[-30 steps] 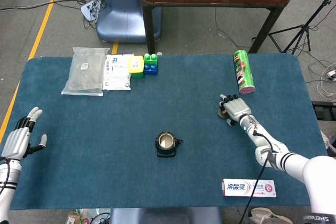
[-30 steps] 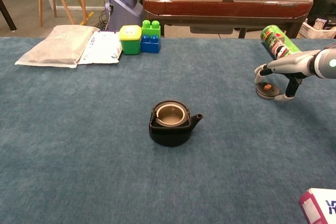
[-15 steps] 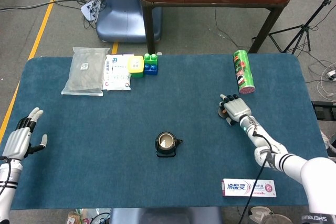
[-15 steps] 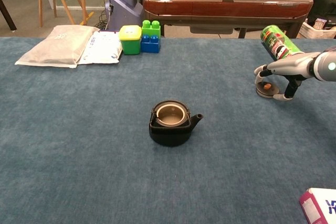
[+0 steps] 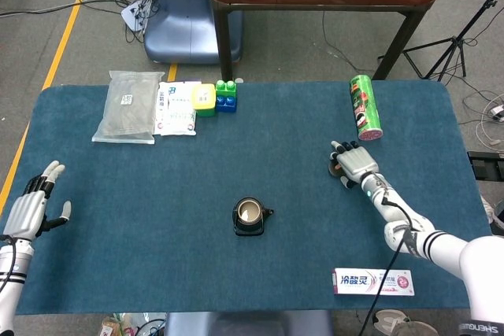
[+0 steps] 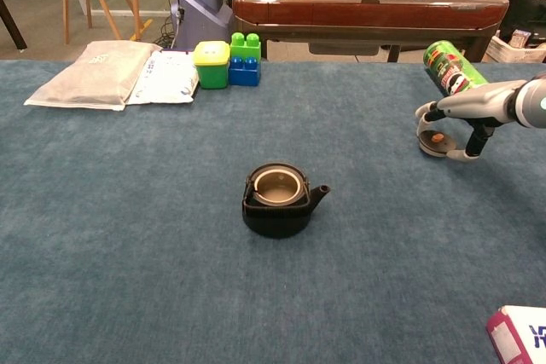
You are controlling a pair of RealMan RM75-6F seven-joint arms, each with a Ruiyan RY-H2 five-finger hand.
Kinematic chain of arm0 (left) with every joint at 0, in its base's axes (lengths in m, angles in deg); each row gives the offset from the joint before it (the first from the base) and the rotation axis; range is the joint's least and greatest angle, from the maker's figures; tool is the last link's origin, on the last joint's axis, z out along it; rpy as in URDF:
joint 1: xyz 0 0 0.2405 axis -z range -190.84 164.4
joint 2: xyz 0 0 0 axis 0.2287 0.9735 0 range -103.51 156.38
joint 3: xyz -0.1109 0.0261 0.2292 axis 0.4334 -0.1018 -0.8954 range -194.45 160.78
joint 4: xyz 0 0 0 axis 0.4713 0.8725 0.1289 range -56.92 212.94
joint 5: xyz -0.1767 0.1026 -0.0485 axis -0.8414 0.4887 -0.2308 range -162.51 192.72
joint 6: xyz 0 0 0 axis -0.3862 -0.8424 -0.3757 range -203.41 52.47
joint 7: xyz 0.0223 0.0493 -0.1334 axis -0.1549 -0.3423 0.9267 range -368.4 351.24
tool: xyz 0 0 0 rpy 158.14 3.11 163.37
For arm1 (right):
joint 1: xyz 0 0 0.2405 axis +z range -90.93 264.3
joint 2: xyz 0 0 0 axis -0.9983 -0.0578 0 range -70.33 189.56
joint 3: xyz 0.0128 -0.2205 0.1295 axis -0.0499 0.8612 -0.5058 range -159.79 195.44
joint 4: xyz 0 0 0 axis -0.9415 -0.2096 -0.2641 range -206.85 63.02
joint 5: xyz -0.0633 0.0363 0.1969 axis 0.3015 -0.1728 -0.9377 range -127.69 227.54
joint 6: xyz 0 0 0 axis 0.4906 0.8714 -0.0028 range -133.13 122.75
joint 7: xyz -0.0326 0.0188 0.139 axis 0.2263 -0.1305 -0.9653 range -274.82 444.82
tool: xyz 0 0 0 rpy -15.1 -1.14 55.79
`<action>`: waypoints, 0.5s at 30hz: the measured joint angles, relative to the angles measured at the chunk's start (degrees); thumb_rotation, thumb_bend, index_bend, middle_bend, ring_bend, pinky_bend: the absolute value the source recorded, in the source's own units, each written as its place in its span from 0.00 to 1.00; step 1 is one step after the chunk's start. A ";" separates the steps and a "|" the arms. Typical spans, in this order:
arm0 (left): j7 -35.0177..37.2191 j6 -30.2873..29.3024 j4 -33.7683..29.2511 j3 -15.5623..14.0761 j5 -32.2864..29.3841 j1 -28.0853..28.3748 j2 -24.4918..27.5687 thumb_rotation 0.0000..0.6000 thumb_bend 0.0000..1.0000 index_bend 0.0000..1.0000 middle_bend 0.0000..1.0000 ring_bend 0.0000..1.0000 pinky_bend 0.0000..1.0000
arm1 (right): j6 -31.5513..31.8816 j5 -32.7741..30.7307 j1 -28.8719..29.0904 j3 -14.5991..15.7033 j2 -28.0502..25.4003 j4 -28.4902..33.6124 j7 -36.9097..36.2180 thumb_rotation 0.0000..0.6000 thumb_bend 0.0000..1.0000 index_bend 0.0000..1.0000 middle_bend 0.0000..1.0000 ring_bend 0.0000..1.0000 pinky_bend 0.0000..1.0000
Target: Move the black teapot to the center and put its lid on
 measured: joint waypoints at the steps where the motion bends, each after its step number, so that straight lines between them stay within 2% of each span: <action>1: 0.04 -0.02 -0.06 0.01 0.02 0.00 0.04 1.00 0.49 0.00 0.00 0.00 0.00 | 0.07 -0.11 0.00 0.00 -0.12 0.24 0.15 1.00 0.47 0.45 0.00 0.00 0.00; 8: 0.91 -0.01 -0.23 0.05 0.34 -0.02 0.56 1.00 0.49 0.00 0.00 0.00 0.00 | 1.40 -1.07 0.58 -0.25 -1.73 3.54 2.03 1.00 0.47 0.45 0.00 0.00 0.00; 15: 0.90 0.21 -0.33 0.08 0.42 0.20 0.71 1.00 0.49 0.00 0.00 0.00 0.00 | 4.10 -3.85 1.94 -0.41 -4.64 10.08 5.83 1.00 0.47 0.45 0.00 0.00 0.00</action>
